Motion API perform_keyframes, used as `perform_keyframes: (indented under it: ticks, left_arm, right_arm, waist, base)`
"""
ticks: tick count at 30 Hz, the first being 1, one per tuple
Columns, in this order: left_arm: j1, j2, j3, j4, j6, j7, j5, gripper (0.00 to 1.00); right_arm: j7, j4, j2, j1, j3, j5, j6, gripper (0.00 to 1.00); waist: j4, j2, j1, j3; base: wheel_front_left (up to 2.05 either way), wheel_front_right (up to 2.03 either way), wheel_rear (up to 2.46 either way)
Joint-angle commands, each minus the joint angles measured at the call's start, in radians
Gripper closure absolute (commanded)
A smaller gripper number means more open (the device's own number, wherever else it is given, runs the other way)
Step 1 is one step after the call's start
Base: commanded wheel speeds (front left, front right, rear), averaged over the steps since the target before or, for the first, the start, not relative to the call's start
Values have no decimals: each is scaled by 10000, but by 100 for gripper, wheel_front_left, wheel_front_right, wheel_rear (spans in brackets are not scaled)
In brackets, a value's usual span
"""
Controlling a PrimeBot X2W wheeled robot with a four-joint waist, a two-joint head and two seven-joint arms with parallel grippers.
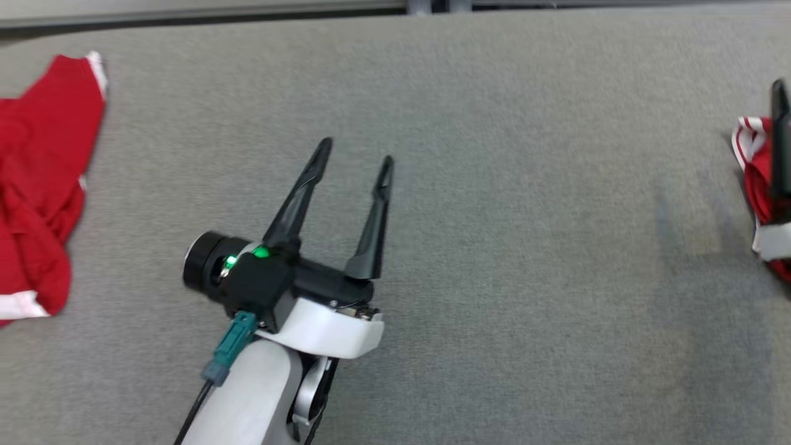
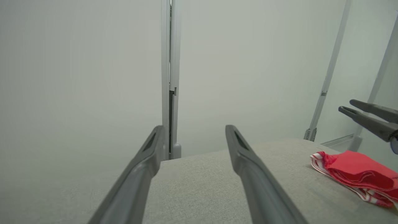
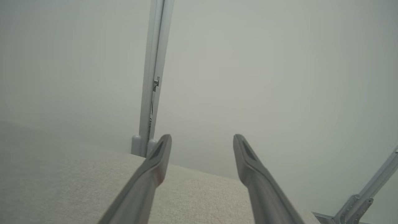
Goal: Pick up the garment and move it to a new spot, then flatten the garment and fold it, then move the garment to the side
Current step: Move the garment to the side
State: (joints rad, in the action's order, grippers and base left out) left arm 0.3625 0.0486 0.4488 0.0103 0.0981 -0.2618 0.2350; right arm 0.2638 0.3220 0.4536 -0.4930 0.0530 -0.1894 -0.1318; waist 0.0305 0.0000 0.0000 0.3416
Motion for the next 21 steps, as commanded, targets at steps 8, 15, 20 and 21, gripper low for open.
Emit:
perform_keyframes:
  ticks: [8,15,20,21]
  left_arm:
    - [-1099,35,-806,45,-11,-43,74,0]
    - [-1801,35,-1171,228,-104,-42,-125,0]
    - [-2188,40,-1182,343,-23,-34,-239,0]
    - [-2265,38,-1236,398,33,-32,-259,0]
  right_arm:
    - [9,-625,-1272,1472,-75,-373,22,0]
    - [9,-1261,-2350,2740,-25,-197,22,0]
    - [9,-1641,-3061,3395,-126,2,22,0]
    - [9,-1654,-3150,3478,-150,55,22,0]
  waist:
    - [994,0,0,-1242]
    - [1284,0,0,-1710]
    - [1284,0,0,-1845]
    - [1277,0,0,-1862]
  base:
    - [0,0,0]
    - [0,0,0]
    - [0,0,0]
    - [0,0,0]
